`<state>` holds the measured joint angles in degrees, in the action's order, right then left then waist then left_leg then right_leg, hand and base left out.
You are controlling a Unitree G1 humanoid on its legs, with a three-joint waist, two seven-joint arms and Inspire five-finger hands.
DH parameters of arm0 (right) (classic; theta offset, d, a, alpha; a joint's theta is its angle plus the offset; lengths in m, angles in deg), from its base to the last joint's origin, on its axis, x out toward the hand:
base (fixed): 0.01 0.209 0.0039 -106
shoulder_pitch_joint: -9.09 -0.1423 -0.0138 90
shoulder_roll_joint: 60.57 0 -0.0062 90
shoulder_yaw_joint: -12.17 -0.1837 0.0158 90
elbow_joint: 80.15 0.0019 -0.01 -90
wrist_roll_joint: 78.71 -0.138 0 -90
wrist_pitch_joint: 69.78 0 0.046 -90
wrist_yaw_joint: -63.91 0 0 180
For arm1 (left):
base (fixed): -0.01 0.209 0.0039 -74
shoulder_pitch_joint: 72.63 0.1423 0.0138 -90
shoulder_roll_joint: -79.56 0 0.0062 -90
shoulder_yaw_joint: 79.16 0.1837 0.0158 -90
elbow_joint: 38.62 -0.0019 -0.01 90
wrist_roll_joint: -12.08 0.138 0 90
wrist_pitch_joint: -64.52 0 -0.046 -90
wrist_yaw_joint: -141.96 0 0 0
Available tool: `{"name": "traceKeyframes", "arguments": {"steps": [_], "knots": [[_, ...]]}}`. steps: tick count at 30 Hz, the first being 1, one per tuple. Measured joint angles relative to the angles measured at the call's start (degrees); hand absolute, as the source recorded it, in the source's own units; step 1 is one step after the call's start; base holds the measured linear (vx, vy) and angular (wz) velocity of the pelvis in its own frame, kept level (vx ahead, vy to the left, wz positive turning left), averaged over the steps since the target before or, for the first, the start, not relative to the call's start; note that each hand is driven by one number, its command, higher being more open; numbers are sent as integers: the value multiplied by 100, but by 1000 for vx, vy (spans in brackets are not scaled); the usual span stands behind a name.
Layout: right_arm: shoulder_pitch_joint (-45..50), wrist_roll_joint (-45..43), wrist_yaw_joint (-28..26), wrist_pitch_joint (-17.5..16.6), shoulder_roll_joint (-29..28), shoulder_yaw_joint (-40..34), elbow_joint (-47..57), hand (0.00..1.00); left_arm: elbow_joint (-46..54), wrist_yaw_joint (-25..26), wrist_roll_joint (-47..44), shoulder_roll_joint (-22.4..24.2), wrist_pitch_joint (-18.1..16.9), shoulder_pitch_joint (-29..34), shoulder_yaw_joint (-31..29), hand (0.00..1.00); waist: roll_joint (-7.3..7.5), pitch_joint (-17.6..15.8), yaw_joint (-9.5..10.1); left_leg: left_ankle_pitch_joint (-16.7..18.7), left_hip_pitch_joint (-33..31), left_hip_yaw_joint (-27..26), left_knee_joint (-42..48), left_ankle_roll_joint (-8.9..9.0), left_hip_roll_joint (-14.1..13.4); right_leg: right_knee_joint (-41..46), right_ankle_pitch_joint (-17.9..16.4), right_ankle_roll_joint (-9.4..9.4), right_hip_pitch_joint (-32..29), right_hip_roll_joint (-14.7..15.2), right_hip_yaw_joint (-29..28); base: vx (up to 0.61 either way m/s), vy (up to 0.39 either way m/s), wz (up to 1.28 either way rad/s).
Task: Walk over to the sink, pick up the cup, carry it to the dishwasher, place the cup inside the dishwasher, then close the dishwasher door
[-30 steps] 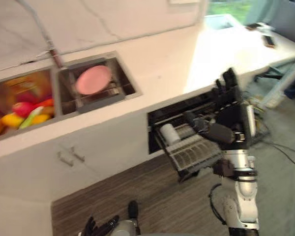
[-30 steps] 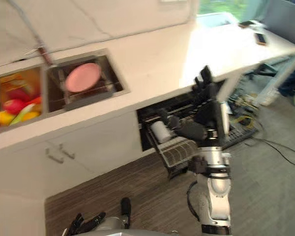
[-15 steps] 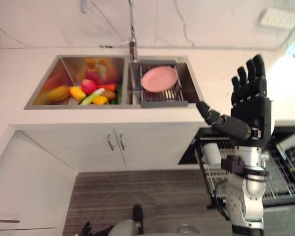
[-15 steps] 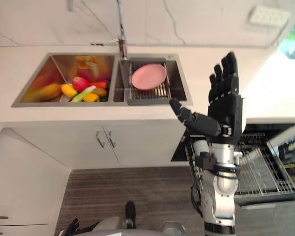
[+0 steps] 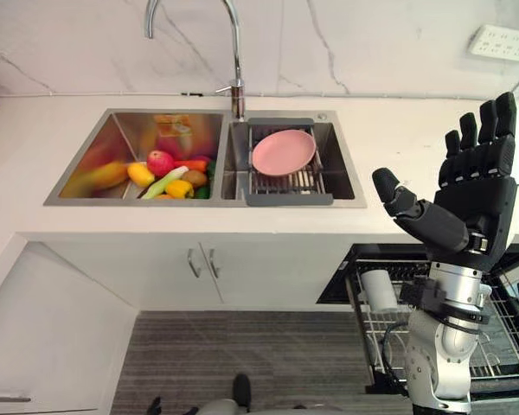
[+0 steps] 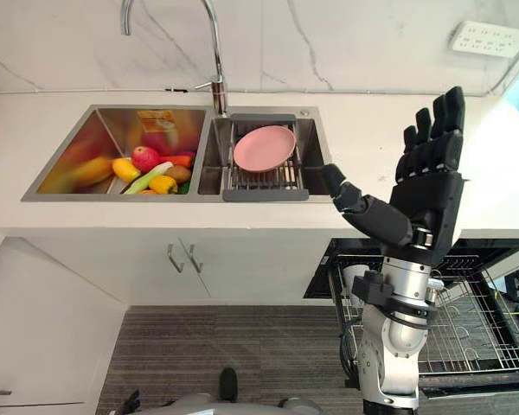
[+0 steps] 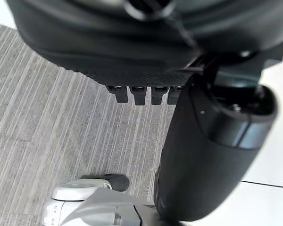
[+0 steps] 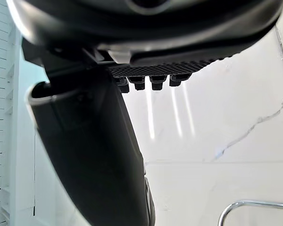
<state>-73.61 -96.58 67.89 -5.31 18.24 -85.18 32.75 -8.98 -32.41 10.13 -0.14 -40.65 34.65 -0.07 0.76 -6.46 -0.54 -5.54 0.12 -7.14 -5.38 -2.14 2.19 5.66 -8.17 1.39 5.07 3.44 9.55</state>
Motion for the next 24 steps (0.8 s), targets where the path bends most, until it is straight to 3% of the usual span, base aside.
{"name": "traceKeyframes", "arguments": {"steps": [5, 7, 8, 9, 11, 13, 15, 17, 18, 19, 20, 22, 23, 24], "knots": [[253, -8, 95, 130, -30, -8, 105, 100, 31, 252, 291, 64, -93, -5, -52, 100, -24, 52, -40, 265, -88, -157, 285, 24, -56, -64, 13, -23, 22, -31, -131, 25, -19, -17], [551, -84, 81, 195, -40, -1, 318, 100, 180, 400, 536, 186, -175, 28, -176, 100, -82, 20, -22, 828, -591, -269, 1504, 52, -206, -63, 16, -36, 56, -46, -159, 42, -16, -9], [672, -145, 75, 217, -61, 8, 452, 100, 261, 493, 625, 280, -237, 38, -272, 100, -180, -36, -29, 1125, -939, -394, 2435, 105, -361, -60, -9, -58, 153, -93, -142, 0, 0, 0], [724, -218, 70, 216, -74, 12, 506, 100, 317, 553, 643, 309, -251, 44, -271, 100, -210, -53, -29, 1185, -1119, -475, 2901, 133, -438, -60, -28, -66, 205, -105, -135, 0, 0, 0], [773, -335, -11, 216, -84, 103, 675, 100, 543, 665, 640, 444, -255, 149, -282, 100, -276, -107, 20, 1377, -1483, -651, 4040, 415, -728, -82, -141, -164, 411, -121, -212, -12, 35, -16], [712, -329, -26, 195, -142, 101, 737, 100, 572, 663, 638, 464, -188, 199, -285, 100, -333, -74, 86, 1561, -1452, -789, 3987, 371, -966, -88, -193, -134, 527, -81, -293, 37, 78, -22], [538, -321, -10, 190, -194, 94, 756, 100, 569, 618, 640, 489, -140, 240, -368, 100, -313, -65, 96, 1526, -1450, -887, 3373, 409, -1111, -101, -253, -48, 597, 79, -362, 104, 134, -15], [463, -309, 21, 166, -201, 90, 786, 100, 586, 559, 648, 561, -154, 344, -462, 100, -322, -59, 114, 1092, -1444, -1072, 2622, 515, -1220, -149, -395, 169, 744, 316, -370, 206, 283, 0], [466, -287, 22, 170, -201, 94, 783, 100, 593, 558, 658, 577, -164, 377, -462, 100, -319, -51, 125, 899, -1394, -1135, 2647, 500, -1198, -176, -441, 221, 805, 384, -374, 291, 397, -1], [463, -259, 22, 172, -212, 129, 780, 100, 575, 561, 766, 600, -168, 415, -460, 100, -256, -48, 174, 910, -1400, -1162, 2796, 239, -1039, -208, -526, 259, 886, 570, -418, 336, 408, -10], [427, -257, 3, 173, -181, 177, 779, 100, 589, 564, 773, 629, -171, 432, -454, 100, -259, -7, 225, 1181, -1483, -1267, 3063, 106, -963, -207, -562, 213, 879, 682, -552, 294, 336, -13], [309, -240, -84, 198, -129, 306, 715, 100, 595, 563, 762, 622, -164, 392, -459, 100, -213, 4, 298, 1549, -1556, -1383, 3484, -61, -936, -151, -426, 402, 894, 818, -800, 266, 301, -17], [266, -231, -122, 211, -130, 332, 676, 100, 592, 556, 763, 596, -163, 392, -454, 100, -182, 26, 301, 1641, -1543, -1402, 3548, -92, -907, -132, -385, 410, 910, 855, -849, 337, 384, -11], [158, -234, -192, 231, -128, 309, 618, 100, 542, 512, 766, 445, -156, 341, -442, 100, -86, 86, 288, 1820, -1409, -1421, 3518, -141, -794, 68, -226, 419, 899, 939, -914, 270, 287, -1]]}}
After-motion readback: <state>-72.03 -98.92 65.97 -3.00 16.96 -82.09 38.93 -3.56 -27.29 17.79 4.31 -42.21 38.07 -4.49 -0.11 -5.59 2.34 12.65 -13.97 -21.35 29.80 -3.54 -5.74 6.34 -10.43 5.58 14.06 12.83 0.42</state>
